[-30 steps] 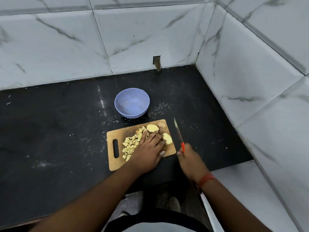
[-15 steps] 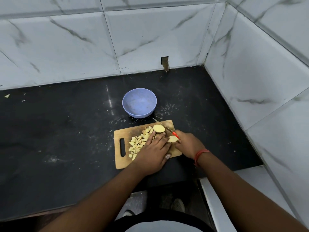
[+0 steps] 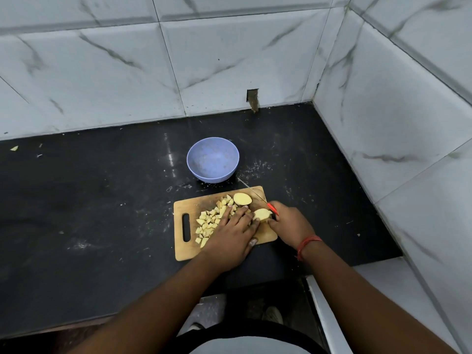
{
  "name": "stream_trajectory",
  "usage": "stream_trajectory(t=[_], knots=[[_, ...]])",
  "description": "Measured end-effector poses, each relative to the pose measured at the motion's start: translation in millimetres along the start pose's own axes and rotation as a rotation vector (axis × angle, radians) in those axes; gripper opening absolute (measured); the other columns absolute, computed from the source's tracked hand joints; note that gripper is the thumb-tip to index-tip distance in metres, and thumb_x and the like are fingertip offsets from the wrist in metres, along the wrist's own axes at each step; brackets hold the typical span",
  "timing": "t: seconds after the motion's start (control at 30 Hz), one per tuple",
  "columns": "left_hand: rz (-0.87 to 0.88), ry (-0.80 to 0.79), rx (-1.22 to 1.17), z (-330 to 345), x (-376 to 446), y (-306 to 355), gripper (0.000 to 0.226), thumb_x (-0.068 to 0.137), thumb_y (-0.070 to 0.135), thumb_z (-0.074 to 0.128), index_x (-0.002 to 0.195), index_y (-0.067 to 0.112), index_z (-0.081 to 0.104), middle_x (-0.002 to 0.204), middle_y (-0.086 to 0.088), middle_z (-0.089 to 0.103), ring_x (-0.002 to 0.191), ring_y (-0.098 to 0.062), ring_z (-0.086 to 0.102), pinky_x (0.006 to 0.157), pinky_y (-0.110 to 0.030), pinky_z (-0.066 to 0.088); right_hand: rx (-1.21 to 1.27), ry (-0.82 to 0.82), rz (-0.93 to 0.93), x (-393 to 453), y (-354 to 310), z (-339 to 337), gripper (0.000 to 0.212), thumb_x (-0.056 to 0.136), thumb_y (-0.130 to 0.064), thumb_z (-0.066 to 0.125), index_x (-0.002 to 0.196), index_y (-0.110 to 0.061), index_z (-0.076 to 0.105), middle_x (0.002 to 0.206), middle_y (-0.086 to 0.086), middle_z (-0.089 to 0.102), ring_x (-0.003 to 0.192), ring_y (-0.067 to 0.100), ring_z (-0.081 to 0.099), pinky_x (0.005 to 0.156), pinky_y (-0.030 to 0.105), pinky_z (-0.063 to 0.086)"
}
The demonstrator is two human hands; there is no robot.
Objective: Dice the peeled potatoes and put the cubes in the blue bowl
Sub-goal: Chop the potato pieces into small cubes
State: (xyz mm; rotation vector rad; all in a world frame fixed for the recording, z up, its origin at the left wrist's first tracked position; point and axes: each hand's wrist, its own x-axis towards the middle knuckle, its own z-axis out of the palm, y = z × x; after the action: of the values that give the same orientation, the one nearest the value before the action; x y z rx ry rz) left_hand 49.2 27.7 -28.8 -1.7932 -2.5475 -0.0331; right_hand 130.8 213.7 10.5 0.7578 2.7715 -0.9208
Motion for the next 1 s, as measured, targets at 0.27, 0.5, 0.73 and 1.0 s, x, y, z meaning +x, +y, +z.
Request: stream_trajectory(t=[0.27, 0.5, 0.73, 1.0], knots=[[-0.007, -0.017, -0.005, 1, 1, -1, 0.056, 0.103, 0.046, 0.031, 0.150, 0.018, 0.044, 0.155, -0.009, 0.042, 0.150, -0.029, 0.026, 0.123, -0.056, 0.016, 0.037, 0.090, 0.086, -6, 1, 8, 0.031, 0.087, -0.032, 0.065, 0.112, -0.030, 0.047, 0.086, -0.005, 0.064, 0.077, 0.014, 0.063, 0.069, 0.034, 0.054], [-0.007, -0.041, -0.018, -5, 4, -2, 0.057, 0.103, 0.045, 0.027, 0.150, 0.017, 0.043, 0.156, -0.009, 0.041, 0.151, -0.029, 0.021, 0.124, -0.055, 0.008, 0.003, 0.091, 0.054, -6, -1, 13, 0.023, 0.089, -0.030, 0.060, 0.111, -0.028, 0.053, 0.084, -0.002, 0.065, 0.077, 0.019, 0.064, 0.070, 0.038, 0.055], [0.014, -0.039, -0.029, -7, 7, -4, 0.056, 0.103, 0.044, 0.030, 0.148, 0.016, 0.048, 0.153, -0.009, 0.044, 0.149, -0.028, 0.026, 0.125, -0.052, 0.006, 0.032, 0.078, 0.042, -8, -2, 12, 0.033, 0.090, -0.029, 0.060, 0.121, -0.035, 0.051, 0.093, -0.002, 0.067, 0.083, 0.019, 0.064, 0.073, 0.034, 0.054], [0.031, -0.021, -0.051, -8, 7, -5, 0.059, 0.101, 0.045, 0.025, 0.146, 0.015, 0.049, 0.152, -0.009, 0.046, 0.149, -0.027, 0.028, 0.124, -0.049, 0.003, 0.076, 0.074, 0.071, -8, -5, 9, 0.029, 0.088, -0.029, 0.062, 0.113, -0.036, 0.052, 0.089, -0.006, 0.066, 0.081, 0.015, 0.064, 0.074, 0.036, 0.055]])
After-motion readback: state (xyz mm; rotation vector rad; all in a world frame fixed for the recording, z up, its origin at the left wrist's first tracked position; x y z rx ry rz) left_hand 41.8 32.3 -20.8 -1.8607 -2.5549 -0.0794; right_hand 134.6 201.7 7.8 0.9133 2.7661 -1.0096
